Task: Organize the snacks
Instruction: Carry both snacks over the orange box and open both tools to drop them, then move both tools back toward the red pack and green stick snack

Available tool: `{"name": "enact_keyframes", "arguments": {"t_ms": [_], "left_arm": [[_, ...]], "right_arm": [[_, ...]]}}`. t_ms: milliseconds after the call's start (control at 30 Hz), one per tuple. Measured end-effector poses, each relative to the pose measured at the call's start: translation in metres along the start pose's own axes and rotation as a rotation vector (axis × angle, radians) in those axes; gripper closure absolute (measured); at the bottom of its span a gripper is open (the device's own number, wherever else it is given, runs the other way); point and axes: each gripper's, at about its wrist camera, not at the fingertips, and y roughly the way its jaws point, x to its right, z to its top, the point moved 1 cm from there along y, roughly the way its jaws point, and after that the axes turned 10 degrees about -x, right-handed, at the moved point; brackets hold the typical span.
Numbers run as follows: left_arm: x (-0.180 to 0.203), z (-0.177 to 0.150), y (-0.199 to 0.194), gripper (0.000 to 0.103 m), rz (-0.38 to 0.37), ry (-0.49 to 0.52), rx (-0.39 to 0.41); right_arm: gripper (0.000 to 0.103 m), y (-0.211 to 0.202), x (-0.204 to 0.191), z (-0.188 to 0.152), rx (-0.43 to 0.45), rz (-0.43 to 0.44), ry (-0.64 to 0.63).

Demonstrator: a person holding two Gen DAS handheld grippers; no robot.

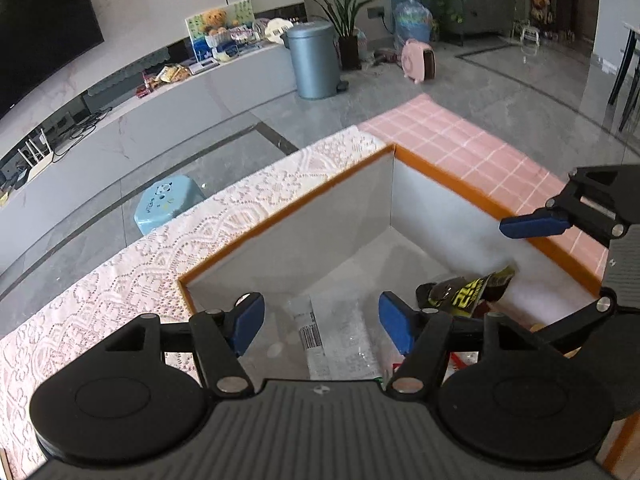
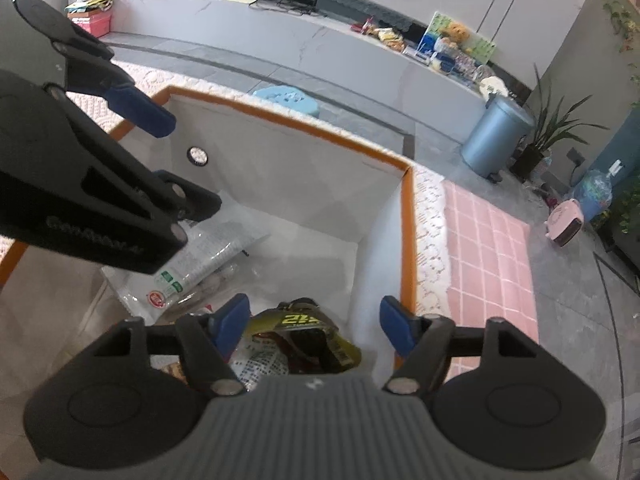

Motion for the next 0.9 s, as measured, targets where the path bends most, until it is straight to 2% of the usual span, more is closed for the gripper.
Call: {"name": "enact_keyframes", "arguments": {"t_ms": [167, 467, 767, 900], "left_arm": [[-0.005, -0.008, -0.029, 0.026, 0.001, -0.045, 0.062], [-0.017, -0.034, -0.086, 0.026, 0.04, -0.118, 0.156], [-0.031, -0.085, -0.126, 0.026, 0.117, -0.174, 0.207], [-0.045, -0.111, -0.132, 0.026, 0.095, -0.244, 0.202]], "right_arm": [[0.022, -0.023, -0.001, -0.004, 0.043, -0.023, 0.051], [0.017, -0.075, -0.013, -0.022, 0.148, 0.004, 0.15], [0.012, -0.12, -0.048, -0.049, 0.227, -0.025, 0.259], [0.011, -0.134, -0.071, -0.057, 0.248, -0.05, 0.283]]}}
